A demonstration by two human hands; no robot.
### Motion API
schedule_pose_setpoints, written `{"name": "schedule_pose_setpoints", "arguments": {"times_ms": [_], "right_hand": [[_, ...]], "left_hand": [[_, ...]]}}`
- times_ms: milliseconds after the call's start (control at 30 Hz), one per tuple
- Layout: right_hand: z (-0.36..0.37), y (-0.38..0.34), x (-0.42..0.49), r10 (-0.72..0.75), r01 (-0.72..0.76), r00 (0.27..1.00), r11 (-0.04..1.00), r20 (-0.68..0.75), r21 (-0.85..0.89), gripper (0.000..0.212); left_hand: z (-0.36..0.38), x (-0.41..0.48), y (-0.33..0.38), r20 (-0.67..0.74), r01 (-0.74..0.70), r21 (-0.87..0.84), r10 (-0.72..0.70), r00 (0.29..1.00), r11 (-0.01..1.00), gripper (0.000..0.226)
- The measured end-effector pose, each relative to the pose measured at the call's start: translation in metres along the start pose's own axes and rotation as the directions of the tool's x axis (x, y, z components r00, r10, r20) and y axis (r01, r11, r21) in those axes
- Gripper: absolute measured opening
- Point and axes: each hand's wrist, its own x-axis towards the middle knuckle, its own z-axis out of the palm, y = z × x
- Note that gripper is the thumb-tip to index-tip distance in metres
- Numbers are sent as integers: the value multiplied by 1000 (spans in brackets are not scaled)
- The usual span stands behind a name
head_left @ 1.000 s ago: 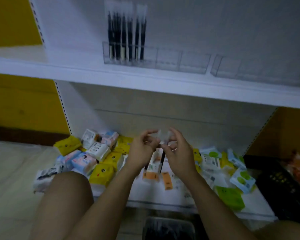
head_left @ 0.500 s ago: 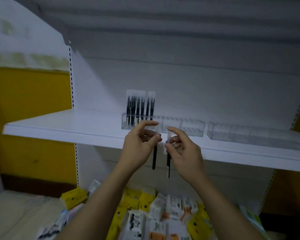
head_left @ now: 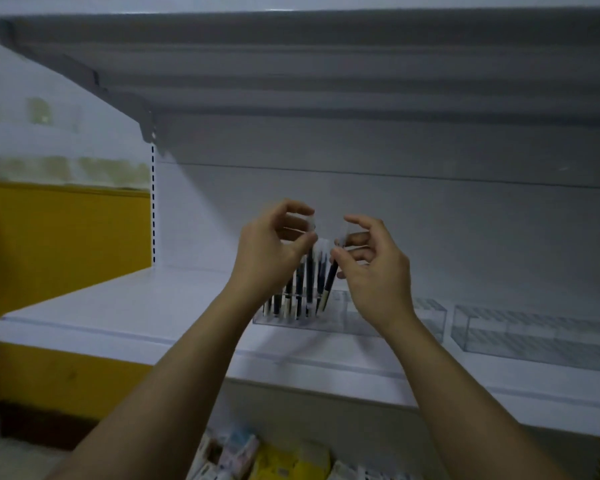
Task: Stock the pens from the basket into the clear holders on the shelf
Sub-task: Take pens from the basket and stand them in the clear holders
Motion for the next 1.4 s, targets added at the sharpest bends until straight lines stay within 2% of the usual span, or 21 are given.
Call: {"name": "schedule_pose_setpoints", "arguments": {"times_ms": [233,367,533,633,700,800,900,1200,1400], "right_hand": [[17,23,34,-7,7,999,1000,-33,-4,40],[17,41,40,21,-21,999,1000,-50,13,39],[22,57,32,53,-48,996,996,66,-77,41],[21,61,24,95,-64,981,982,171,-179,56],[18,58,23,127,-61,958,966,257,-253,65],[13,53,27,149,1,920,923,362,-384,63],[10,50,26,174,-3,905,915,389,-403,60],[6,47,15,252,-144,895,945,369,-295,82],[-3,42,-3,252,-131,910,929,330,-346,79]], "left_hand": [[7,30,-18,-16,-21,54,22,1000,998,22],[16,36,-25,11,19,74,-20,1000,997,22],[29,33,-38,47,33,218,-44,998,975,15],[34,33,-44,14,-11,425,6,1000,905,14],[34,37,-46,16,-1,476,-8,1000,880,16],[36,41,-49,50,37,486,-70,996,873,11],[39,37,-53,31,75,471,-102,994,879,9],[34,20,-57,30,-44,494,33,999,868,22],[31,-3,-52,-38,-64,501,96,995,863,29]]}}
